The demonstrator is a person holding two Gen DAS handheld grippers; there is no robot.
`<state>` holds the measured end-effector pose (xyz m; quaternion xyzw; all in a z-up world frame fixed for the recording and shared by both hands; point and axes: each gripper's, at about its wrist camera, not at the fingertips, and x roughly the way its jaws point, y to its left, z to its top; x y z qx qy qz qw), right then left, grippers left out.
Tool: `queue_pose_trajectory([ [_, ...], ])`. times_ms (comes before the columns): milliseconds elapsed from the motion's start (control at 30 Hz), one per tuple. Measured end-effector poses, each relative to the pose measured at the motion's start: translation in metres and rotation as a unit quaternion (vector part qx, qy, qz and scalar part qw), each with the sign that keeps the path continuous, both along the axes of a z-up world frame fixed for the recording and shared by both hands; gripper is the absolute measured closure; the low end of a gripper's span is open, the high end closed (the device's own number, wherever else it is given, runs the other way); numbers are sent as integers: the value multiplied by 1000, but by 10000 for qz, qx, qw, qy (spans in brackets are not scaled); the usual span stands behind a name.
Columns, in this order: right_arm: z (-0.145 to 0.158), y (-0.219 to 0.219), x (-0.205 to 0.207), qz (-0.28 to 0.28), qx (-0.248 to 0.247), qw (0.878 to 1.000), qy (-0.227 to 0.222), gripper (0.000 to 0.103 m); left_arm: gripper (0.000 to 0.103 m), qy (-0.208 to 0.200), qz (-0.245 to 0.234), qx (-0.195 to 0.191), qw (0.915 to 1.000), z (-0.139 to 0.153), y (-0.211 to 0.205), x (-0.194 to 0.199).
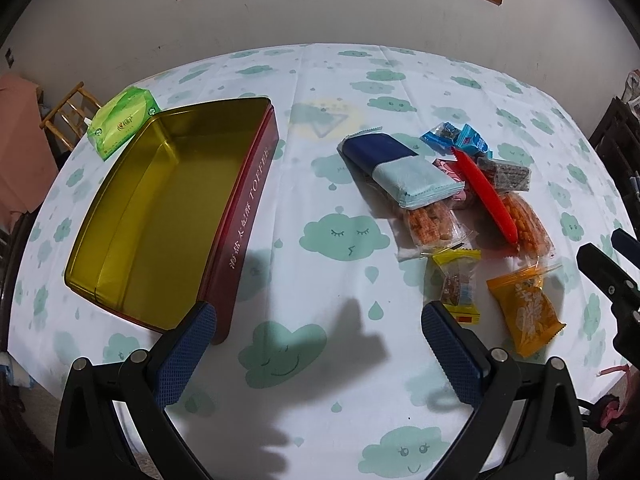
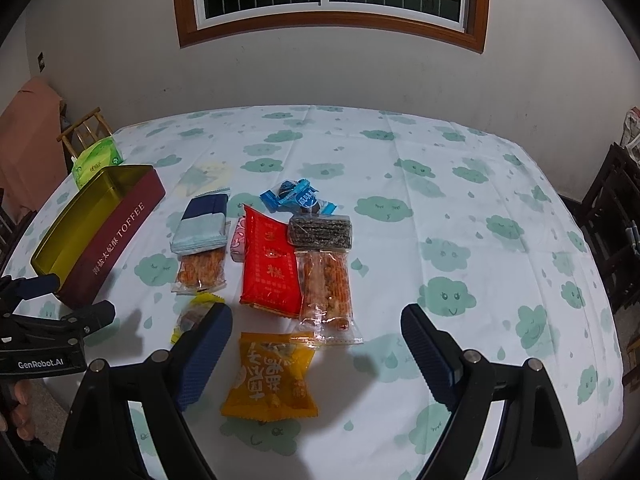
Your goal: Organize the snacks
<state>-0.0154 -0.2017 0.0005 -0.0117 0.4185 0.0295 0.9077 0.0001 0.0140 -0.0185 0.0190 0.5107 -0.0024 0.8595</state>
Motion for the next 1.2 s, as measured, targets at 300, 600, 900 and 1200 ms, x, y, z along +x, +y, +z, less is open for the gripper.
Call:
queue_pose_trajectory([
  [300, -1, 2, 2, 37, 1, 10000, 9, 15, 1, 20, -4, 9, 10000, -2, -1, 2],
  [600, -6, 1, 5, -16, 87, 9999, 89, 15, 1, 58, -42, 28, 10000, -7, -3, 4],
  [900, -10, -1, 8, -30, 137, 9997, 193, 15, 1, 98, -76, 46, 9999, -10, -7, 4],
  [1200, -10, 2, 11, -3, 117, 9997, 195, 15, 1, 104, -92, 47, 9999, -12, -8, 4],
])
